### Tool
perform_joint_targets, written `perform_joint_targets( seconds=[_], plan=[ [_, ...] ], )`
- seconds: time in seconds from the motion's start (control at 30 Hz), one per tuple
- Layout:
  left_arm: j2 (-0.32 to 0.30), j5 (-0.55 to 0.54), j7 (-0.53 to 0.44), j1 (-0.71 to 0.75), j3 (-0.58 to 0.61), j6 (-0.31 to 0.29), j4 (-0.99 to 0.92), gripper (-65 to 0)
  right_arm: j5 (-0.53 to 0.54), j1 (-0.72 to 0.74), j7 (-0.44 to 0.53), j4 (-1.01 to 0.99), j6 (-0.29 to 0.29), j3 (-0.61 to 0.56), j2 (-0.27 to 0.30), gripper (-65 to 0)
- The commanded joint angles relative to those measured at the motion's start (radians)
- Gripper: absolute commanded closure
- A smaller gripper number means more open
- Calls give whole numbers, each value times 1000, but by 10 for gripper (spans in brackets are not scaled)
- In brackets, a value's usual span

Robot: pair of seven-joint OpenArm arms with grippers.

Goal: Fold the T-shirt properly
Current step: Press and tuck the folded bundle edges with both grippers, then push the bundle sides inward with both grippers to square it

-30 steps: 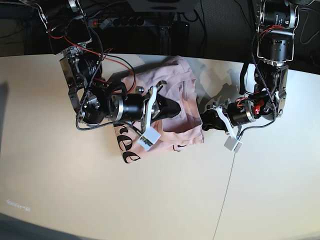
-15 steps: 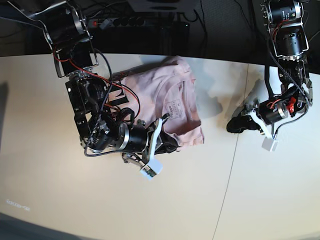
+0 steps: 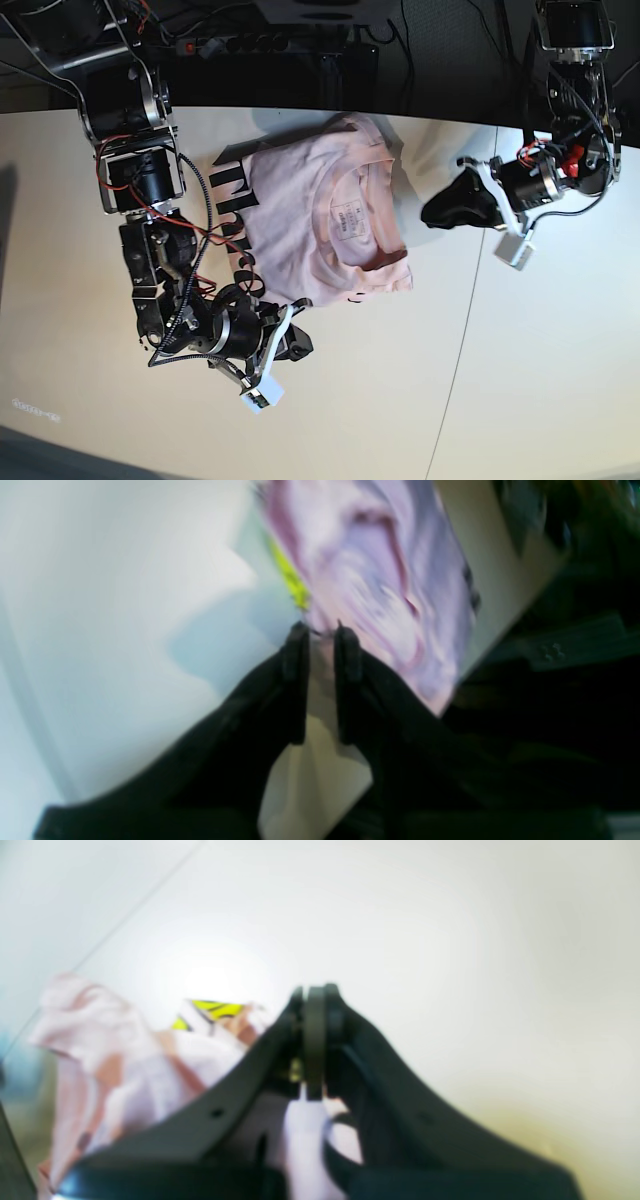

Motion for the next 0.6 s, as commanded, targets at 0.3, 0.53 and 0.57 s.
perform_joint_targets(
  seconds=[0.3,0.53,0.57],
  plan=[
    [51,32,-62,21,149,2,64,-120,-34,27,37,-53,30,5,8,0],
    [75,203,-201,17,219,2,36,-120,-33,21,42,-137,30,-21,6,0],
    [75,217,-212,14,222,2,27,-120,-26,17,33,-136,30,-21,9,0]
  ],
)
